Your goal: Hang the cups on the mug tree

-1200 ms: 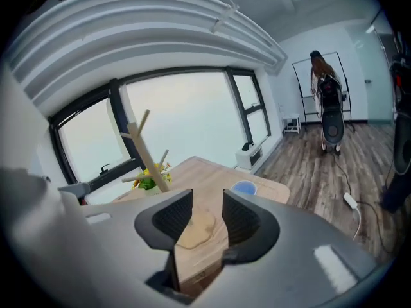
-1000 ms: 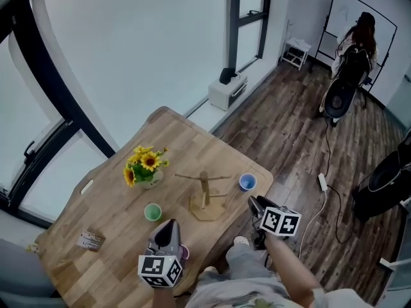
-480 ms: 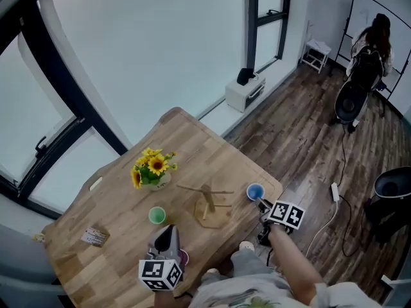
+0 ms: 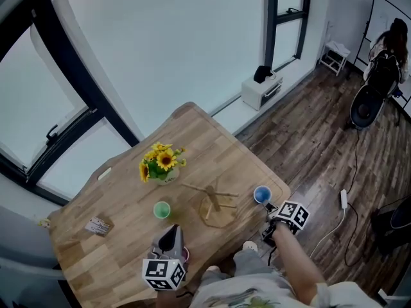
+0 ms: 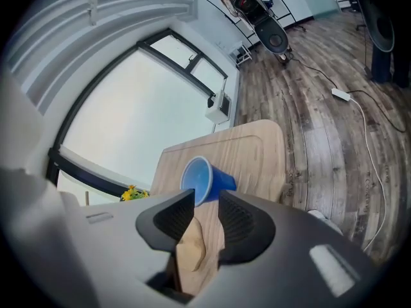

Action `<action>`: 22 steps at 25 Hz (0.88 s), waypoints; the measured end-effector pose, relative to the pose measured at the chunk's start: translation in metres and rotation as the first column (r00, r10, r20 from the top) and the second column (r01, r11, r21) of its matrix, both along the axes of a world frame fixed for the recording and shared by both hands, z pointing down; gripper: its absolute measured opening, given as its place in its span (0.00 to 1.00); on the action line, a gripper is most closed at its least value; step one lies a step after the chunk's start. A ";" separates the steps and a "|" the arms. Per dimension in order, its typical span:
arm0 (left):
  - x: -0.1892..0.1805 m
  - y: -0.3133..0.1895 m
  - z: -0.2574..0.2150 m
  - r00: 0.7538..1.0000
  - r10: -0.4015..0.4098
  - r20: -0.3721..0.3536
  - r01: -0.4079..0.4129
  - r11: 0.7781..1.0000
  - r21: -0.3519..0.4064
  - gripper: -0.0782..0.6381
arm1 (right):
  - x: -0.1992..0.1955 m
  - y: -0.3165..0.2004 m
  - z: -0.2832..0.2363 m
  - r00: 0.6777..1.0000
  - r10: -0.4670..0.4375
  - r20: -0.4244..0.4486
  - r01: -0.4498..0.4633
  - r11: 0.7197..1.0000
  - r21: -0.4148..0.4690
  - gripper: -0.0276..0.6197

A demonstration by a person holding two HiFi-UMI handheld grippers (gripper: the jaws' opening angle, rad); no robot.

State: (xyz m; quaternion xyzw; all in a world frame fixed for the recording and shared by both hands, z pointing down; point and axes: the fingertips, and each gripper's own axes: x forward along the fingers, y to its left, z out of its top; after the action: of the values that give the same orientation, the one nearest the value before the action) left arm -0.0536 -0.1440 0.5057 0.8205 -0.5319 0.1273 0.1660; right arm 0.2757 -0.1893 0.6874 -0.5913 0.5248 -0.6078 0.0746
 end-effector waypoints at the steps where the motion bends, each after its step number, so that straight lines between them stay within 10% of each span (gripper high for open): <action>1: 0.001 0.001 0.000 1.000 -0.002 0.002 0.002 1.000 -0.001 0.11 | 0.001 0.000 0.001 1.000 0.001 0.006 -0.001 1.000 0.000 0.22; 22: 0.000 0.025 0.004 1.000 -0.029 0.012 0.029 1.000 -0.011 0.11 | -0.004 -0.012 -0.015 0.999 -0.033 0.042 0.030 0.996 0.080 0.07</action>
State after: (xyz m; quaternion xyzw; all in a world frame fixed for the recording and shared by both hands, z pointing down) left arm -0.0533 -0.1187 0.5100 0.8111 -0.5439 0.1328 0.1695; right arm 0.2718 -0.2014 0.6721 -0.5663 0.5561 -0.6001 0.0998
